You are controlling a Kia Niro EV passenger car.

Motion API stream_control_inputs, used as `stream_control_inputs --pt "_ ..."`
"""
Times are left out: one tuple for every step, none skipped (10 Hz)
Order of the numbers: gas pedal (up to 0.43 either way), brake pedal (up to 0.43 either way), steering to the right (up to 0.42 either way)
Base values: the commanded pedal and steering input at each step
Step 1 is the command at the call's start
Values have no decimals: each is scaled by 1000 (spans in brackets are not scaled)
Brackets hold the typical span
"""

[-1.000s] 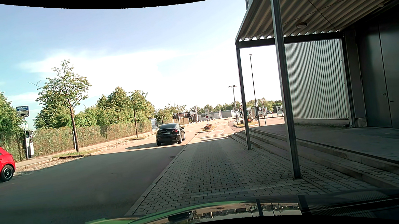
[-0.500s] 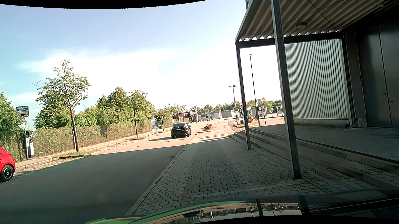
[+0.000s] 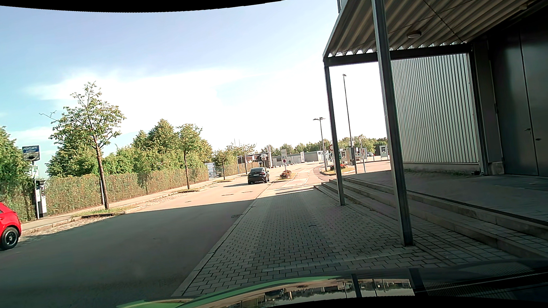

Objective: Follow the waypoints while adhering to traffic rules and regulations

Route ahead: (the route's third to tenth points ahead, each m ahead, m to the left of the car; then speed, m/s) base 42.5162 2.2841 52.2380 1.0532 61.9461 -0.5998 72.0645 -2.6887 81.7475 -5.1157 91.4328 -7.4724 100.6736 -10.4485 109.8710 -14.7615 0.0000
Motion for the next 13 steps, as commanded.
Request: stream_control_inputs --pt "0 268 -67" --pt "0 268 -67" --pt "0 268 -68" --pt "0 268 -68" --pt "0 268 -68" --pt "0 268 -67" --pt "0 268 -68" --pt "0 268 -67" --pt "0 268 -67" --pt "0 268 -68" --pt "0 268 -67" --pt "0 268 -67" --pt "0 268 -68"
